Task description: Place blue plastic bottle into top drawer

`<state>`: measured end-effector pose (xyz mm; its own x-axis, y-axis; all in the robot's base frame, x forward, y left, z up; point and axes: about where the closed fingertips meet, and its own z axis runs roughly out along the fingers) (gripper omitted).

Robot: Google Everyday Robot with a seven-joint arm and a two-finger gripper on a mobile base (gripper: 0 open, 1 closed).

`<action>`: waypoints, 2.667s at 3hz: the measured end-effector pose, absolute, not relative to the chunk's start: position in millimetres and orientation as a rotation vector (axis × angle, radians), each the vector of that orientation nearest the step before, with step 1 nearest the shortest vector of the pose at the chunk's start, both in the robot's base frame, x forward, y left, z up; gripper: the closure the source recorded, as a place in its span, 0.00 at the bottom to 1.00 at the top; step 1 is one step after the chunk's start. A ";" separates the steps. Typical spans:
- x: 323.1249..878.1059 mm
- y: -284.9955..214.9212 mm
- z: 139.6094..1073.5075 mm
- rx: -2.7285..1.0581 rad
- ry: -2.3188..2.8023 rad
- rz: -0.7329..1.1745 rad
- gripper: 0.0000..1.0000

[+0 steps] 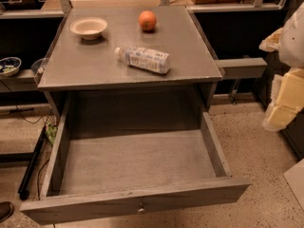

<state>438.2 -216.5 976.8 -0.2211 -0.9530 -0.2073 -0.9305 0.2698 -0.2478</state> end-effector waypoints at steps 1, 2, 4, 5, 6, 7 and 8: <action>438.3 -216.3 976.8 -1.724 2.229 -0.101 0.00; 442.4 -210.0 978.7 -1.745 2.202 -0.113 0.00; 500.1 -157.0 962.2 -1.875 2.100 -0.027 0.00; 500.3 -156.9 962.2 -1.875 2.100 -0.027 0.00; 519.5 -142.5 959.3 -1.886 2.112 -0.044 0.00; 572.6 -86.4 956.0 -1.929 2.103 -0.101 0.00; 572.7 -86.4 956.0 -1.929 2.103 -0.102 0.00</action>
Offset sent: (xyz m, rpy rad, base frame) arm 0.0096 0.0139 -0.0012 -0.0128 -0.0082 0.0539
